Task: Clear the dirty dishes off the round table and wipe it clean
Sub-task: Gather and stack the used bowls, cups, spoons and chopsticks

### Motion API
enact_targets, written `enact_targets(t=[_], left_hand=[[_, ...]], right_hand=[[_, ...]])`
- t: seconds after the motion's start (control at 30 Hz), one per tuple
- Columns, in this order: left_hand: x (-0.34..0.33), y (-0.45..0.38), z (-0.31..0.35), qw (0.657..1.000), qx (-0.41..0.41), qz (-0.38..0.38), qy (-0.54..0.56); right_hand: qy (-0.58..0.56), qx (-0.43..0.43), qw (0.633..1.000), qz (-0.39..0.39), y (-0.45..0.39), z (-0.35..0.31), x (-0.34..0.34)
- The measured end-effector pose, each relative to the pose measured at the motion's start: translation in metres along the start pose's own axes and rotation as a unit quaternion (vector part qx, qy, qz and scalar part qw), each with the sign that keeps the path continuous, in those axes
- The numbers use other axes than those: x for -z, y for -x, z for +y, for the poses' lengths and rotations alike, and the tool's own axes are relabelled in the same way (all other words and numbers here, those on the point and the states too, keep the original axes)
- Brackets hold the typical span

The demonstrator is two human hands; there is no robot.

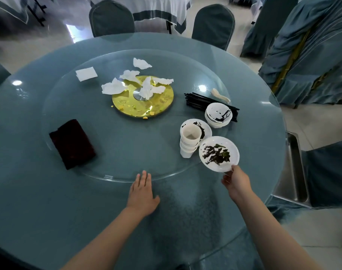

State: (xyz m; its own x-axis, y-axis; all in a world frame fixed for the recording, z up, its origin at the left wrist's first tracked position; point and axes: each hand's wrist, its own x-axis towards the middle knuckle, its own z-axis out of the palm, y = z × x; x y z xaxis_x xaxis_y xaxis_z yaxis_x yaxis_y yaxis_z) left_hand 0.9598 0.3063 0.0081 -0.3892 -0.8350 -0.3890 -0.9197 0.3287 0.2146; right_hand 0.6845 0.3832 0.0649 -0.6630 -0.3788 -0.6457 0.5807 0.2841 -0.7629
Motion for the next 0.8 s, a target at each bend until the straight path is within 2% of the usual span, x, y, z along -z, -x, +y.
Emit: enact_targets(t=[0.13, 0.3, 0.43, 0.8], left_hand=[[0.004, 0.004, -0.025, 0.999, 0.034, 0.007, -0.008], [0.008, 0.007, -0.044, 0.998, 0.063, 0.008, -0.018], [0.008, 0.011, -0.055, 0.996, 0.059, 0.016, -0.070], [0.007, 0.010, -0.052, 0.998, 0.046, 0.014, -0.045]], right_hand=[[0.020, 0.000, 0.999, -0.040, -0.010, 0.000, -0.024], [0.118, 0.003, 0.989, -0.090, -0.022, 0.013, -0.051], [0.147, 0.003, 0.982, -0.122, -0.023, 0.018, -0.066], [0.264, 0.055, 0.958, -0.099, -0.038, 0.011, -0.086]])
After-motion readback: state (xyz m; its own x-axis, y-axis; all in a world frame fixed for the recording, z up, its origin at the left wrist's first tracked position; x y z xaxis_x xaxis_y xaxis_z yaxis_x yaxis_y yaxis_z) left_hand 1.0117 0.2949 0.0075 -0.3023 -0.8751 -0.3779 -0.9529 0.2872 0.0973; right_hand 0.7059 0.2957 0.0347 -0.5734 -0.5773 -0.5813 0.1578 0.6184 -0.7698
